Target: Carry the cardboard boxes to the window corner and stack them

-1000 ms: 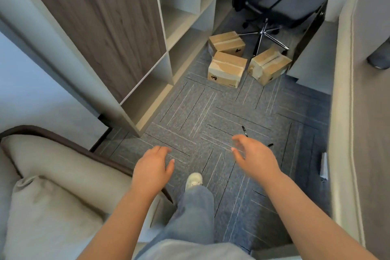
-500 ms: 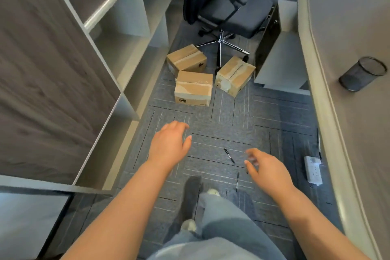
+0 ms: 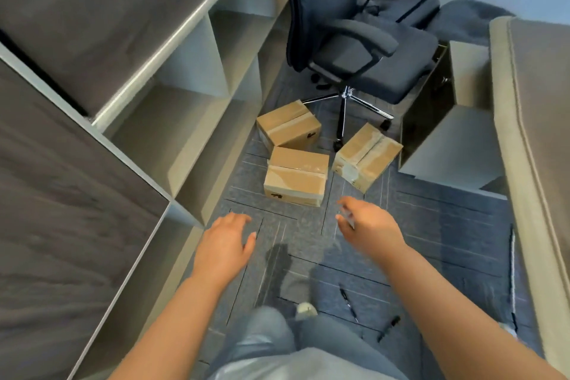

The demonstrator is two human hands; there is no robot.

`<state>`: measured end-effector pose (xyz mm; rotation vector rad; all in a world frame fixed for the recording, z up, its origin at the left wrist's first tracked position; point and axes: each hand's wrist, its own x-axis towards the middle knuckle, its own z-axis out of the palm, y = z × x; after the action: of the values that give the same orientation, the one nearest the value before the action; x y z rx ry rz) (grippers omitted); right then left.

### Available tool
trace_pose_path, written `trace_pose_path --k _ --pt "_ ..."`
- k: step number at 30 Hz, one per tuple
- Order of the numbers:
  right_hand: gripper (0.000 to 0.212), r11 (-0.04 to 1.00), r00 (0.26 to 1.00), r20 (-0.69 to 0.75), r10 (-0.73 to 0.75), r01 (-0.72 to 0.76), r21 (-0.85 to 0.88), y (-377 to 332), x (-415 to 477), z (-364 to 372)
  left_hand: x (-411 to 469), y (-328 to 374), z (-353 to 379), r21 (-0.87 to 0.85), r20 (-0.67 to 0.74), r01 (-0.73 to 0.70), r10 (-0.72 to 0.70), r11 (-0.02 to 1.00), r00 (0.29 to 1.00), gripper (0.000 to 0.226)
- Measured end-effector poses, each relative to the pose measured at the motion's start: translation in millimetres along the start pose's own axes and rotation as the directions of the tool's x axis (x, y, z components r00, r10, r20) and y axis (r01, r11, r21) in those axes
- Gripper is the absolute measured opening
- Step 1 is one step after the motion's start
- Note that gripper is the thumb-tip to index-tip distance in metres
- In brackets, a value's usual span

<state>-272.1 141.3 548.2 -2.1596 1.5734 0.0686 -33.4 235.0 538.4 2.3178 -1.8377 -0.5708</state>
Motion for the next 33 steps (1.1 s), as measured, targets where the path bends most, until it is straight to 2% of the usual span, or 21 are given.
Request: trace_pose_path --k 3,7,13,17,21,26,33 --pt "0.038 0.994 0.986 -0.126 -0.105 0.107 0.008 -7.9 48.3 -23.5 38.0 -0.8 -9.5 -0.014 -0.001 0.047 -0.047 0.999 0.999 0.035" --pt "0.035 0.996 0.995 -0.083 -0.057 0.062 0.061 -6.5 112.2 -41.2 104.3 -1.9 -19.0 -0.028 0.007 0.049 -0.049 0.998 0.999 0.036" --pt "0.034 0.989 0.991 -0.047 0.124 -0.120 0.088 18.9 192.6 -32.6 243.7 -2.0 -21.3 -0.017 0.069 -0.077 0.078 0.997 0.995 0.037" --pt "0.034 0.957 0.965 0.000 0.261 -0.259 0.130 32.9 241.3 -31.2 339.2 4.9 -27.1 -0.017 0.164 -0.175 0.175 0.984 0.971 0.037" --pt "0.035 0.927 0.939 0.003 0.343 -0.339 0.162 43.0 293.9 -25.3 419.7 7.4 -24.7 0.022 0.213 -0.255 0.245 0.967 0.946 0.037" --pt "0.040 0.894 0.913 0.063 0.404 -0.408 0.187 62.2 357.2 9.4 488.2 -10.4 18.9 0.054 0.289 -0.202 0.179 0.978 0.940 0.037" --pt "0.038 0.884 0.898 0.181 0.401 -0.431 0.181 121.4 453.6 105.4 547.6 -62.9 149.3 0.097 0.435 -0.087 0.037 0.991 0.900 0.044"
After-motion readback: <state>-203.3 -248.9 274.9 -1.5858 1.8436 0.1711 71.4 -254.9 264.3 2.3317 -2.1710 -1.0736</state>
